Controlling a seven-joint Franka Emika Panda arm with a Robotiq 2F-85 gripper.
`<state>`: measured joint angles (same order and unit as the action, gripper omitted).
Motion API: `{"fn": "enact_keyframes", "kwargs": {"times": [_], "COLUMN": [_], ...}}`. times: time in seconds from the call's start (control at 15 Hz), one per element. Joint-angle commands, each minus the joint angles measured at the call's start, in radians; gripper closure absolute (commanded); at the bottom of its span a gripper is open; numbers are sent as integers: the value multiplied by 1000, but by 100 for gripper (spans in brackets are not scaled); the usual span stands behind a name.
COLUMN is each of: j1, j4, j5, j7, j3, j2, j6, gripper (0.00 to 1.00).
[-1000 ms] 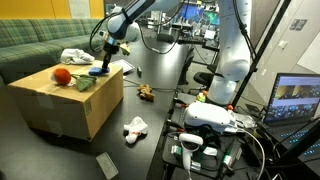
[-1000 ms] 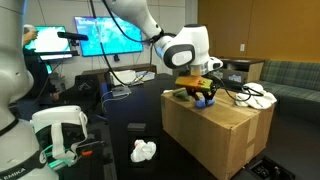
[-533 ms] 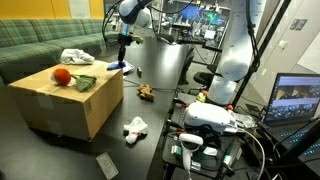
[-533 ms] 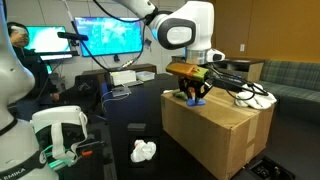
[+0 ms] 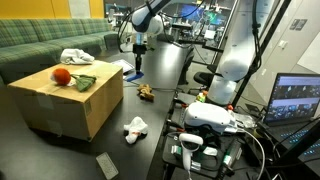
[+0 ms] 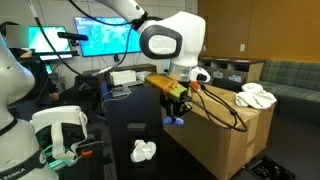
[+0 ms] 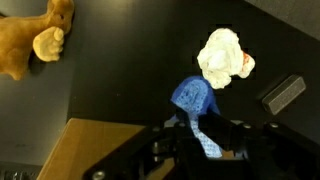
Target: Put the moose doll on the table, then the white towel on the box, then blue sponge on the table, the white plastic on the box, the turnip plushie on the table, finally, the duster on the box
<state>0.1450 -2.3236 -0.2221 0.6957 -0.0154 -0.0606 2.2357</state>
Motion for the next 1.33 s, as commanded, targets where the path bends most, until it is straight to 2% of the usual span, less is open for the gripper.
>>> {"fn": "enact_keyframes", "kwargs": {"times": [0.0, 0.2, 0.53, 0.6, 0.67, 0.93, 1.13, 1.27], "j1": [-41, -59, -52, -51, -51, -45, -48, -50], "j4": [-81, -91, -72, -71, -73, -93, -110, -128], "j5": [19, 11, 45, 64, 86, 160, 175, 170], "j7": [-56, -97, -162, -180, -198, -256, -290, -307], "j3": [-1, 21, 68, 69, 68, 66, 76, 90], "j2": [-69, -184, -321, -333, -341, -337, -325, -317], "j6": [178, 335, 504, 524, 542, 566, 575, 588], "gripper": [95, 95, 95, 65, 54, 24, 2, 0]}}
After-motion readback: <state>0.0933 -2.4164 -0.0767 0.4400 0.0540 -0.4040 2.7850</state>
